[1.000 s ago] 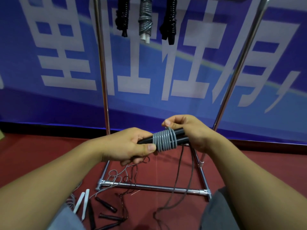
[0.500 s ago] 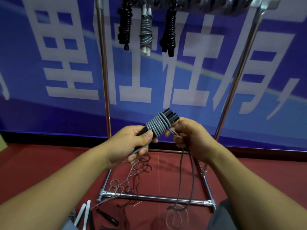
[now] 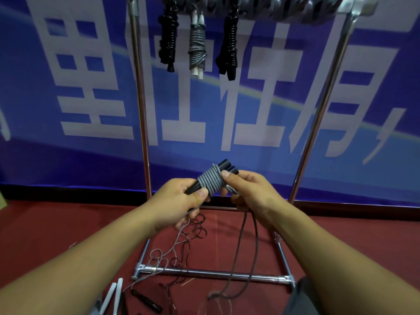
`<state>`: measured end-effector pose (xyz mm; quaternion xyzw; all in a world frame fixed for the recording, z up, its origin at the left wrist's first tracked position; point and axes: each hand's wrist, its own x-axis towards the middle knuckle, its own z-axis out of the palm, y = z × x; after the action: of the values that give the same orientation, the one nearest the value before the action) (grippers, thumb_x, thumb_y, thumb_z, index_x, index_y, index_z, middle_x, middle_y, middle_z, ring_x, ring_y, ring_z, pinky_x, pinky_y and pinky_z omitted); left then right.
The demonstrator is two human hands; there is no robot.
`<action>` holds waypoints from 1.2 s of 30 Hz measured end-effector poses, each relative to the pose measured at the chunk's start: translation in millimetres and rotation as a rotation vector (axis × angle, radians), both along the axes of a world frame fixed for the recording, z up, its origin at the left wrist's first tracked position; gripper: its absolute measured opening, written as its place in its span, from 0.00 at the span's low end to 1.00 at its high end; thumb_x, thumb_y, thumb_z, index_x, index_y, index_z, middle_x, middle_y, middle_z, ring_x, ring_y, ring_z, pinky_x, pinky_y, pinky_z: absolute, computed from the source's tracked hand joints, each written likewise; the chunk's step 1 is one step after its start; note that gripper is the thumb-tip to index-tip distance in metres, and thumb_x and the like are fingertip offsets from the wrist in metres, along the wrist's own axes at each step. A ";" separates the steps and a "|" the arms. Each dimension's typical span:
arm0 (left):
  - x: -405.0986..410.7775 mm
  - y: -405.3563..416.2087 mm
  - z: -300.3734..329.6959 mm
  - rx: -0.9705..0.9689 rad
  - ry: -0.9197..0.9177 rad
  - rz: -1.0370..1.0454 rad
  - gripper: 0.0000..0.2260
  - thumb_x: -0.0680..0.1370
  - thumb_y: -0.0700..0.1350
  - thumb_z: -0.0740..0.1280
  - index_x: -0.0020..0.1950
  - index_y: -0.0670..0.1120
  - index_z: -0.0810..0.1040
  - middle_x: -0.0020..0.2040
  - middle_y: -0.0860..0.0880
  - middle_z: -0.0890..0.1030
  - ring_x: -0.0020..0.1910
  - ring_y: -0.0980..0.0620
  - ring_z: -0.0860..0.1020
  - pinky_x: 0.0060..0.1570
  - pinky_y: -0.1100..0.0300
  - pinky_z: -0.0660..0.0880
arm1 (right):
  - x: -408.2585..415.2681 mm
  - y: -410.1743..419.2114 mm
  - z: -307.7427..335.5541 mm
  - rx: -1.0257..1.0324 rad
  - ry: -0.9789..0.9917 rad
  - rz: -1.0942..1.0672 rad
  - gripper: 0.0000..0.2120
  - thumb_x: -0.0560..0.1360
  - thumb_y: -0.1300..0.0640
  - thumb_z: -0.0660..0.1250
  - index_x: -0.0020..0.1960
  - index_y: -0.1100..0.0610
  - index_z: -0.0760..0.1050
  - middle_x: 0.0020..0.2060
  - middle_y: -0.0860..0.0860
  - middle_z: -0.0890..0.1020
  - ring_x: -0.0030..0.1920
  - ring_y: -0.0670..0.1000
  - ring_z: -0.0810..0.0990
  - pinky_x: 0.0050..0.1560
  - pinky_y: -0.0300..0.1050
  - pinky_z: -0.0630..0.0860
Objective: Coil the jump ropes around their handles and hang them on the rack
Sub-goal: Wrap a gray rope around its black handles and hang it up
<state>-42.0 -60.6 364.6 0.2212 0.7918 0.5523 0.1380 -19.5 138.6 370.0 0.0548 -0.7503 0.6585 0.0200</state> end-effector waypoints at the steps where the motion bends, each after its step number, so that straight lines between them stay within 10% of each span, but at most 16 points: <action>1: -0.6 0.1 -1.0 -0.006 0.003 0.013 0.09 0.84 0.44 0.62 0.52 0.40 0.79 0.28 0.48 0.73 0.19 0.55 0.65 0.22 0.62 0.65 | -0.1 -1.3 -1.5 0.005 -0.009 -0.002 0.16 0.80 0.48 0.66 0.38 0.56 0.78 0.28 0.45 0.77 0.26 0.45 0.63 0.28 0.38 0.61; 17: -3.8 -5.6 4.7 0.196 -0.112 0.104 0.12 0.84 0.48 0.62 0.53 0.40 0.79 0.29 0.48 0.73 0.20 0.54 0.63 0.22 0.62 0.64 | -9.4 4.6 -7.9 0.129 0.016 -0.145 0.08 0.82 0.56 0.65 0.45 0.55 0.77 0.32 0.50 0.82 0.31 0.48 0.76 0.37 0.42 0.74; 31: 11.0 -10.8 11.7 0.276 -0.209 -0.450 0.19 0.77 0.53 0.65 0.55 0.36 0.75 0.29 0.46 0.71 0.18 0.58 0.65 0.20 0.66 0.67 | -11.9 22.6 2.8 -0.261 -0.293 -0.109 0.23 0.77 0.65 0.54 0.26 0.50 0.70 0.29 0.47 0.58 0.30 0.48 0.53 0.36 0.45 0.54; 36: 8.6 -10.4 10.6 0.463 -0.309 -0.506 0.17 0.77 0.55 0.71 0.52 0.41 0.80 0.28 0.48 0.72 0.17 0.59 0.65 0.20 0.65 0.69 | -11.4 22.6 2.8 -0.300 -0.276 0.021 0.16 0.81 0.49 0.62 0.35 0.49 0.67 0.26 0.45 0.59 0.27 0.46 0.55 0.34 0.42 0.56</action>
<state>-33.4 -71.0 375.2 0.3492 0.5360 0.6922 0.3340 -30.9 161.2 372.8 -0.0317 -0.6389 0.7642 -0.0818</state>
